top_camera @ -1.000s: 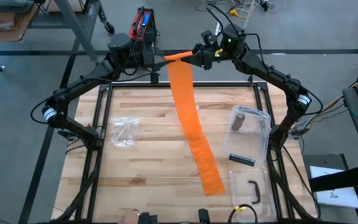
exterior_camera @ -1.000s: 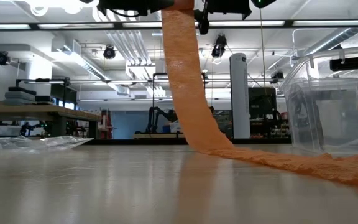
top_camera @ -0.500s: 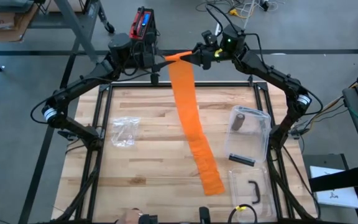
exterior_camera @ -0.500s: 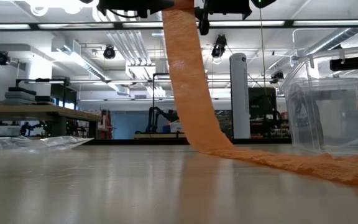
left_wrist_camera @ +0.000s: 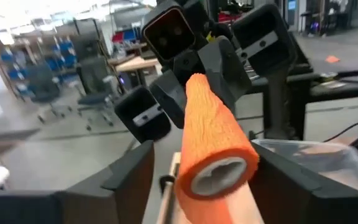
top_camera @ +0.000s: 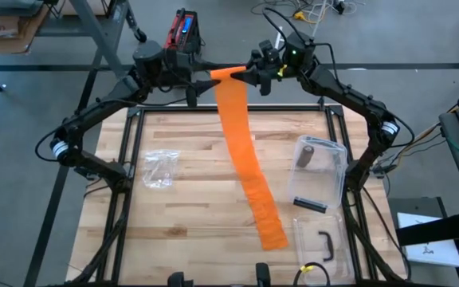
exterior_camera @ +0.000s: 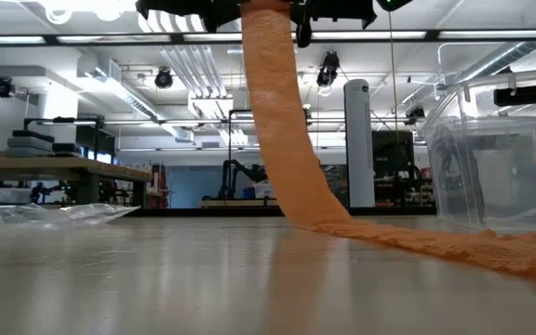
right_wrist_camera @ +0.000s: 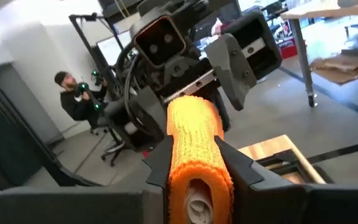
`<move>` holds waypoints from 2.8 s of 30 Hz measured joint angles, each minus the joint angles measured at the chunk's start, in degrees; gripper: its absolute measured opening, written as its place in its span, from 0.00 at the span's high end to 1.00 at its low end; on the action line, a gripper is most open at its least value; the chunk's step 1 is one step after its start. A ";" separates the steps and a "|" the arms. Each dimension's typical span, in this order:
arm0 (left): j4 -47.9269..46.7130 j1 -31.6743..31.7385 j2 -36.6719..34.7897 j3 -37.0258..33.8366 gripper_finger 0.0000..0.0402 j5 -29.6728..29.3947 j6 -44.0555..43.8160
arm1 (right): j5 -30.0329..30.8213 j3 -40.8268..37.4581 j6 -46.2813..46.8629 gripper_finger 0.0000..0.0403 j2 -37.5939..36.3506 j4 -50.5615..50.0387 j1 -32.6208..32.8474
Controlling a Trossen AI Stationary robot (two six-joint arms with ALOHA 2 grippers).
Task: Roll bandage
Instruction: Roll the orange bandage
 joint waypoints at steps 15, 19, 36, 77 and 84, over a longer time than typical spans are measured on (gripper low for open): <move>2.63 2.35 -0.29 -0.22 0.37 5.44 -19.11 | 0.22 0.00 -15.22 0.83 0.00 -0.01 -0.07; 8.12 4.25 -0.36 -2.25 0.35 5.65 -22.39 | 0.53 0.00 -16.66 0.82 0.00 -0.06 -0.09; 23.18 4.07 -0.36 -9.56 0.35 8.38 -29.31 | 0.41 0.00 -19.23 0.86 -0.02 0.04 -0.11; 21.78 2.92 1.85 -9.33 0.30 5.18 -18.11 | 0.29 0.00 -20.13 0.88 -0.09 -0.08 -0.09; 26.47 2.74 1.86 -9.33 0.32 9.16 -23.90 | 0.21 0.00 -20.09 0.88 -0.07 -0.37 -0.08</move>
